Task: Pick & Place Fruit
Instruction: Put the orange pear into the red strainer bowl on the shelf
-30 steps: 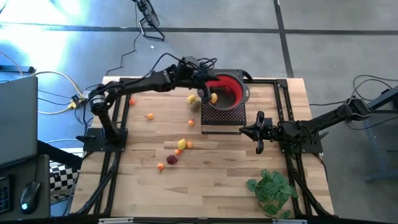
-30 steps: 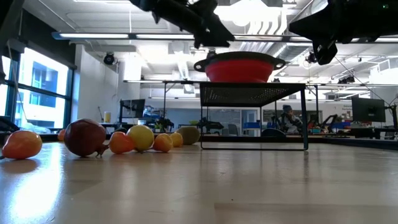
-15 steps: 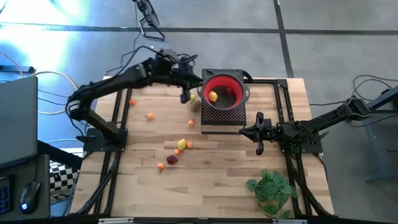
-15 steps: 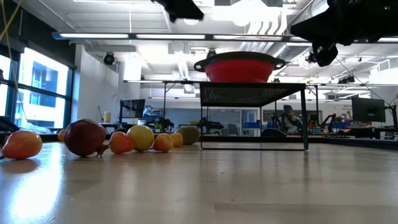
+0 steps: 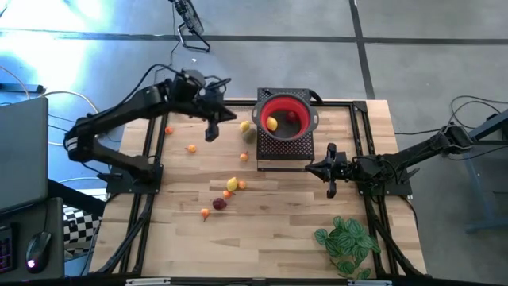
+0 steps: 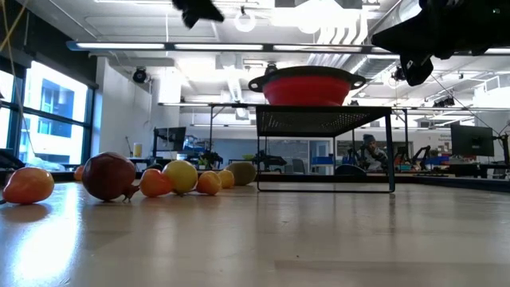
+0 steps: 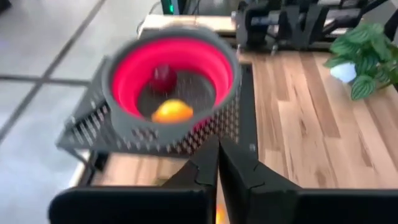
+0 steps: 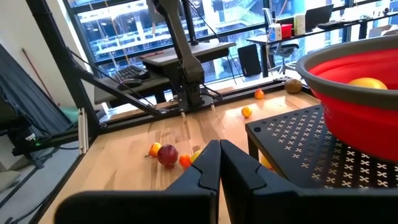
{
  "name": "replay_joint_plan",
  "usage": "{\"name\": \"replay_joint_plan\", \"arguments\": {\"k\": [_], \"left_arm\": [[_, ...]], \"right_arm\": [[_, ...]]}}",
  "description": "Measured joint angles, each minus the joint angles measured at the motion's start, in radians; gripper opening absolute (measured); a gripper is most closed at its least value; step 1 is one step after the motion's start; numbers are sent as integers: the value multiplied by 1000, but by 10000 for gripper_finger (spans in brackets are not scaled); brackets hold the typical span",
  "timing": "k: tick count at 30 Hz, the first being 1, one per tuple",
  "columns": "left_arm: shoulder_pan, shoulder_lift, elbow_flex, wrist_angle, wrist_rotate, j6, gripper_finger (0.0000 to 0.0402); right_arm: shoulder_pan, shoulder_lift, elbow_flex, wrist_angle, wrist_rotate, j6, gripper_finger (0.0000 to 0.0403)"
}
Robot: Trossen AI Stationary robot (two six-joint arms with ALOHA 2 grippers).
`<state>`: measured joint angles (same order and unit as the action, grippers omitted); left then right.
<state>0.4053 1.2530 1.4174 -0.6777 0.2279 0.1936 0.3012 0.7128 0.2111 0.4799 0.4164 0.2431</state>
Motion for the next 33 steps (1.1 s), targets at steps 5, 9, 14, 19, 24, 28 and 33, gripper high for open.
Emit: {"name": "replay_joint_plan", "arguments": {"k": [5,9,14,19,24,28,33], "left_arm": [[0,-137,-264,189,-10,-65,5],[0,-263,-454,306,-39,-135,5],[0,-419,-579,236,-203,-317,5],[0,-519,-589,-25,-300,-502,5],[0,-563,-589,-187,-322,-646,5],[0,-562,-589,-289,-325,-737,5],[0,-533,-589,-367,-346,-794,5]], "right_arm": [[0,0,0,2,0,0,2],[0,0,0,1,0,20,2],[0,0,0,1,0,25,2],[0,0,0,1,3,24,2],[0,0,0,1,3,24,2],[0,0,0,1,4,23,2],[0,0,0,1,4,23,2]]}}
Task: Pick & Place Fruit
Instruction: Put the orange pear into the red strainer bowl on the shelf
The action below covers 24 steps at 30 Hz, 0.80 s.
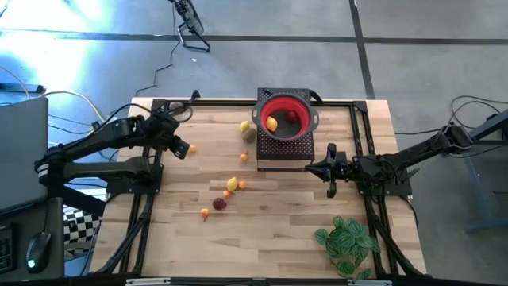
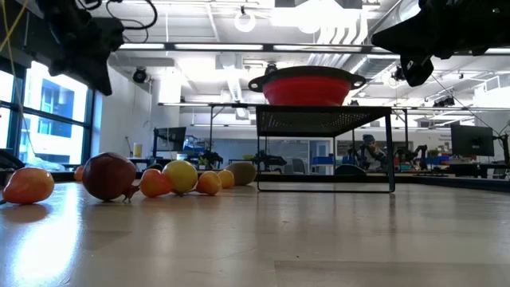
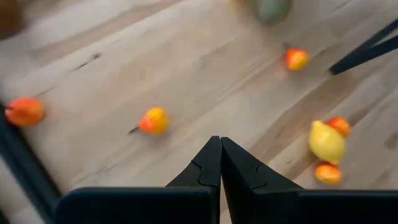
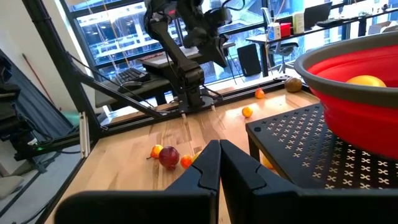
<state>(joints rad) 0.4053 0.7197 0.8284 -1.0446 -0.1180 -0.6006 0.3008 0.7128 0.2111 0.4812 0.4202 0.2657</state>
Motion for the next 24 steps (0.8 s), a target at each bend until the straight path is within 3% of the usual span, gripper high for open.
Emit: {"name": "replay_joint_plan", "arguments": {"k": [5,18,24], "left_arm": [[0,64,0,-43,-47,-6,5],[0,183,0,-47,-49,28,8],[0,223,0,-48,-58,74,61]], "right_arm": [[0,0,0,0,0,0,2],[0,0,0,-23,0,0,2],[0,0,0,-23,0,0,2]]}}
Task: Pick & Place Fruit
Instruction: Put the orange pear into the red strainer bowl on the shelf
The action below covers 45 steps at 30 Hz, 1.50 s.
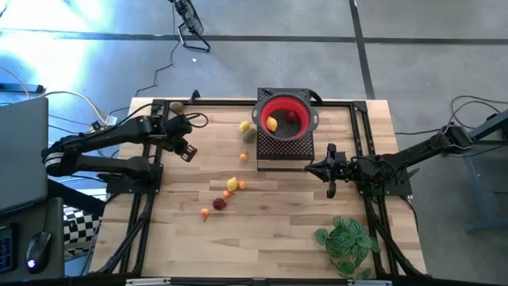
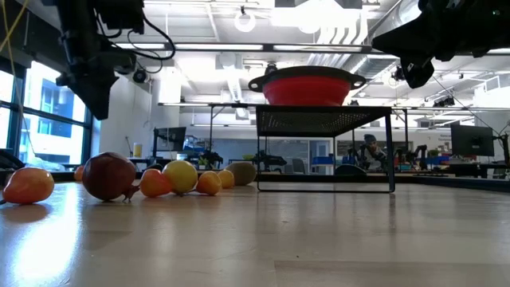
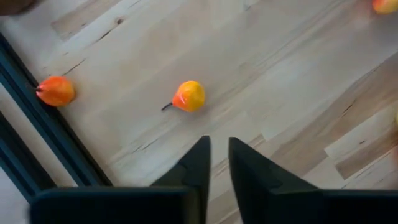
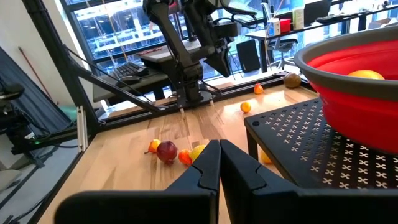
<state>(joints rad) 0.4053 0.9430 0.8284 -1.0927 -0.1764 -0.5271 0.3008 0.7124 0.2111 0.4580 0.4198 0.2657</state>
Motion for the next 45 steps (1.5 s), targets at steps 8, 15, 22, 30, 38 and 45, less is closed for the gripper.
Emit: {"name": "replay_joint_plan", "arguments": {"k": [8,15,22,30,38,45], "left_arm": [[0,46,0,-10,-2,9,206],[0,57,1,-9,-2,59,287],[0,57,1,-6,-2,59,292],[0,57,1,2,-1,86,292],[0,57,1,3,25,79,292],[0,57,1,27,37,48,292]], "right_arm": [[0,0,0,0,0,0,2],[0,0,0,1,0,2,2],[0,0,0,1,0,2,2],[0,0,0,1,0,2,2],[0,0,0,1,0,3,2],[0,0,0,1,0,3,2]]}}
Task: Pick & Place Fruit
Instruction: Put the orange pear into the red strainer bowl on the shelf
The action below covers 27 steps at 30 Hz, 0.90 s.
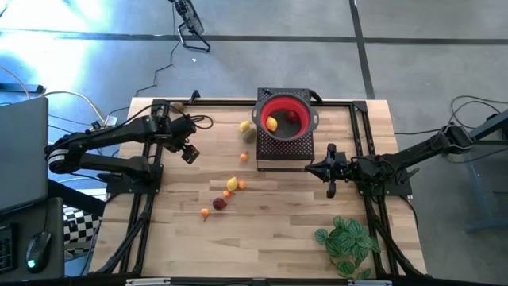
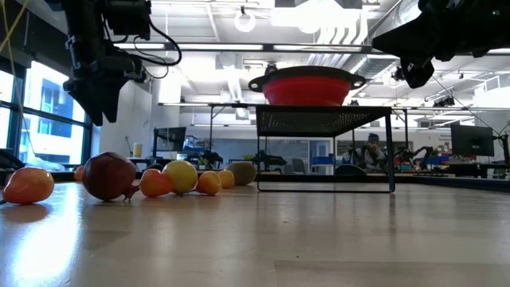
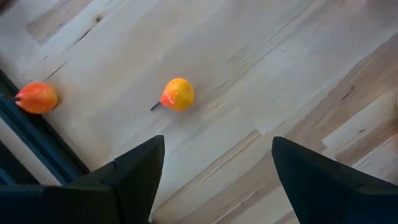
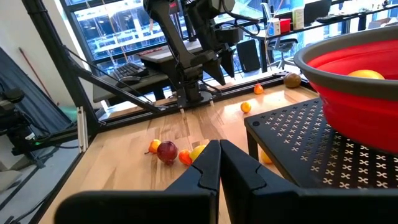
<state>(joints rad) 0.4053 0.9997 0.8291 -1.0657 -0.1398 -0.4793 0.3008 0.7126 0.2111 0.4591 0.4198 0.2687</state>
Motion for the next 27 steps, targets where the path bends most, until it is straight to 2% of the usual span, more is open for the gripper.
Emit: {"name": "replay_joint_plan", "arguments": {"k": [5,13,17,27], "left_arm": [[0,5,-8,15,-3,-9,292],[1,30,-151,131,-14,-33,292],[1,29,-158,139,-70,-49,292],[1,71,-158,211,-113,-21,292]], "right_arm": [[0,0,0,0,0,0,2],[0,0,0,1,0,0,2],[0,0,0,1,0,0,2],[0,0,0,2,0,0,2]]}}
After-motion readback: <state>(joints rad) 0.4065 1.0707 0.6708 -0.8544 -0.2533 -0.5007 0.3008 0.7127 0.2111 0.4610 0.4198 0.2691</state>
